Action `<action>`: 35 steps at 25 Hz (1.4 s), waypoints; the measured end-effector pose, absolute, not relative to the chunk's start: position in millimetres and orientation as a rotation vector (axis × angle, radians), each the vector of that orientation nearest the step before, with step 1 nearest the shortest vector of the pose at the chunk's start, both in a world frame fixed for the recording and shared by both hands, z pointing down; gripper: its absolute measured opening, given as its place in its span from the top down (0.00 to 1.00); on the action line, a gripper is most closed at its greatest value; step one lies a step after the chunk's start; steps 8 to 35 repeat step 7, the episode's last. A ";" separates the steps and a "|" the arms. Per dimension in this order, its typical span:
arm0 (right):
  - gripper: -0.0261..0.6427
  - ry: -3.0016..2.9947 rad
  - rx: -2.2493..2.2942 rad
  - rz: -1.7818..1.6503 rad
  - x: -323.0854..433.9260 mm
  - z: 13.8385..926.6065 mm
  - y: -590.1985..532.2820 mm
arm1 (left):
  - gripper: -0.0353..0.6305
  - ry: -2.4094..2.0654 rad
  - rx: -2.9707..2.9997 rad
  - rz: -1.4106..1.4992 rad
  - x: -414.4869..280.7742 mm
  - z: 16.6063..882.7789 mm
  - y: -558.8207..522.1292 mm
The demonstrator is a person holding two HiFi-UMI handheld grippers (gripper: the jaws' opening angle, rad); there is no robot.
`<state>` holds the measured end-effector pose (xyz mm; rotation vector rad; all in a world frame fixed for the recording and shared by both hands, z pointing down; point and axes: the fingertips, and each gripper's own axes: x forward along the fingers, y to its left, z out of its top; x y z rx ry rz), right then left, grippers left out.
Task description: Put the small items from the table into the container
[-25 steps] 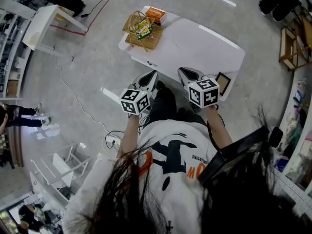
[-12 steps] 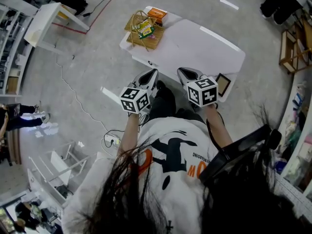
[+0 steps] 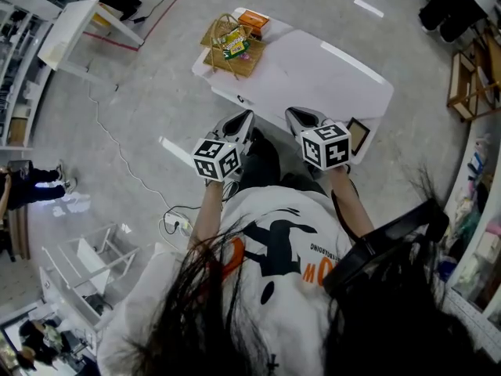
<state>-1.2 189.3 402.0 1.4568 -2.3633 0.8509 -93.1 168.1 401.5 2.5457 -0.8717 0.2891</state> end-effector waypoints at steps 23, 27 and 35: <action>0.93 -2.357 1.437 0.840 -3.6 404.4 187.8 | 0.94 -0.885 2.539 0.275 -96.4 401.7 165.5; 0.93 -2.357 1.437 0.840 -3.6 404.4 187.8 | 0.94 -0.885 2.539 0.275 -96.4 401.7 165.5; 0.93 -2.357 1.437 0.840 -3.6 404.4 187.8 | 0.94 -0.885 2.539 0.275 -96.4 401.7 165.5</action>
